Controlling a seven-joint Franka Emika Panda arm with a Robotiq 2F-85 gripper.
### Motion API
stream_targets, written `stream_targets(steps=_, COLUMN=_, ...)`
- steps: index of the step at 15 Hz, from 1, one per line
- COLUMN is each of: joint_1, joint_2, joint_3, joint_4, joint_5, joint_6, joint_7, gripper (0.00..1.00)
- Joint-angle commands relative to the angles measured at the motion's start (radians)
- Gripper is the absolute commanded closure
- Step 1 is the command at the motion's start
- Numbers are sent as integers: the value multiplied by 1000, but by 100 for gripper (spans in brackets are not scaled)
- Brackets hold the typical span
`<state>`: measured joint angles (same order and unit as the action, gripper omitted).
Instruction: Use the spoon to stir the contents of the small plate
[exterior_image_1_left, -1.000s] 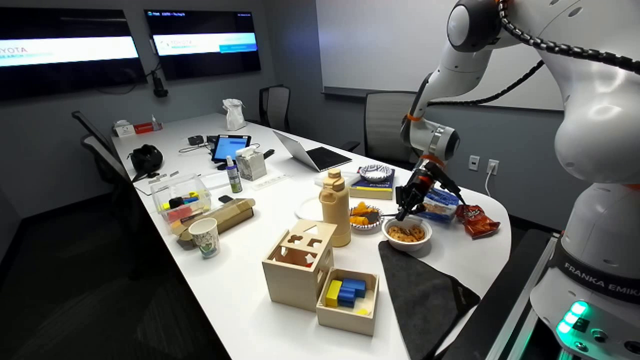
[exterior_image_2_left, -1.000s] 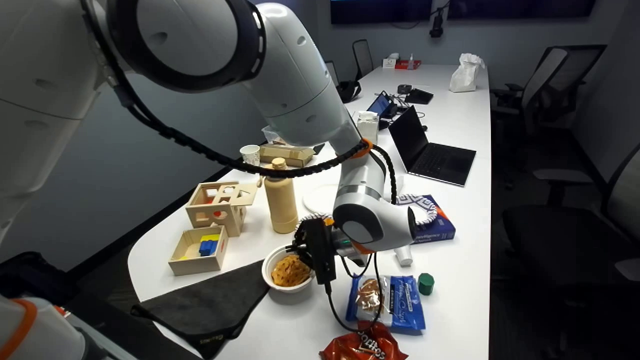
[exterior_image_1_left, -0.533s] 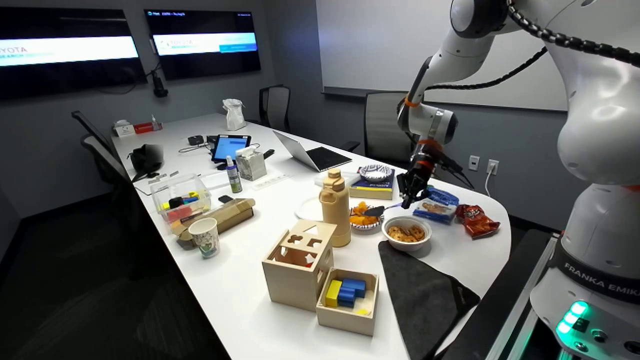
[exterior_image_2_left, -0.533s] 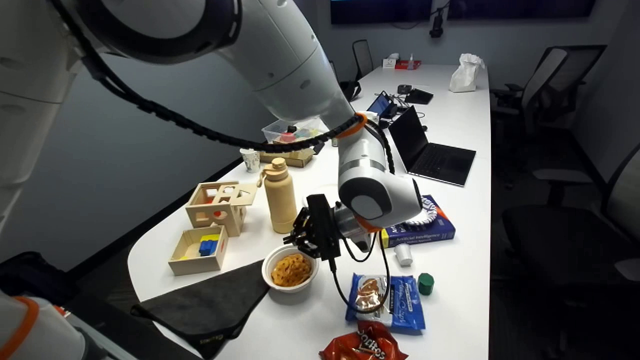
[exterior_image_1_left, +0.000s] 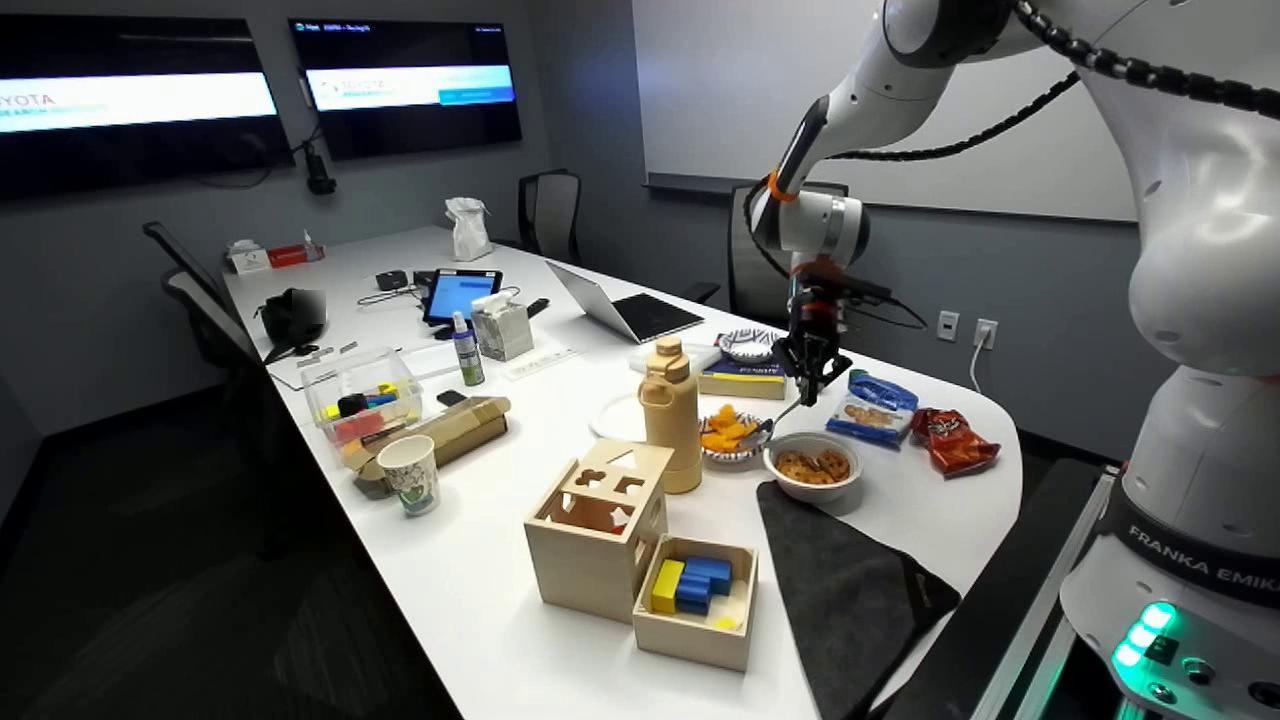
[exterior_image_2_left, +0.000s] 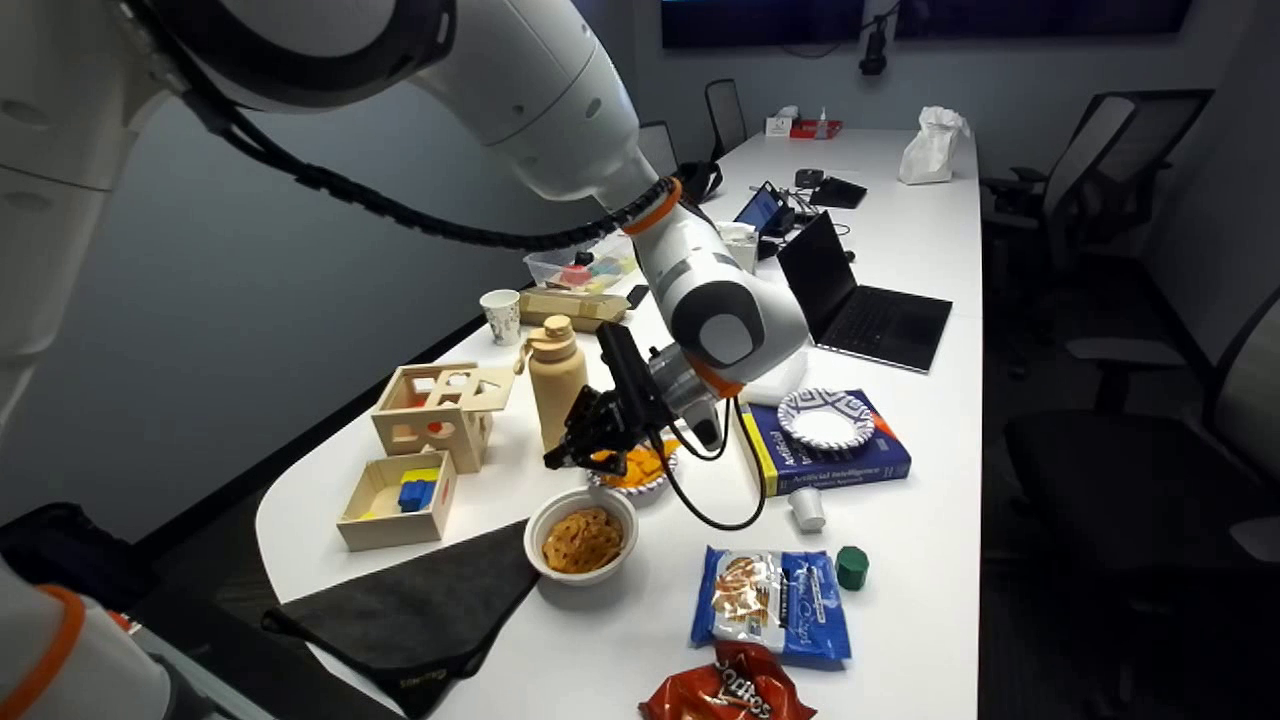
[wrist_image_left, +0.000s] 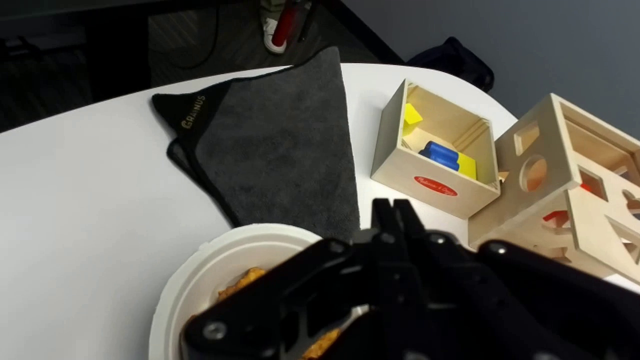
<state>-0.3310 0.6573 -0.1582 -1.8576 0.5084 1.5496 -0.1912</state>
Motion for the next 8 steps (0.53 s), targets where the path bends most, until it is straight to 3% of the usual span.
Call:
stream_targets(steps=1, joint_1=22, joint_2=-2, joint_3=0, joint_4=48, joint_5=-43, joint_6=-28, joint_7=91, gripper=99)
stream_targets(steps=8, joint_1=27, joint_2=-9, joint_3=10, joint_4=51, joint_5=-23, joint_6=43, joint_7=107, gripper=99)
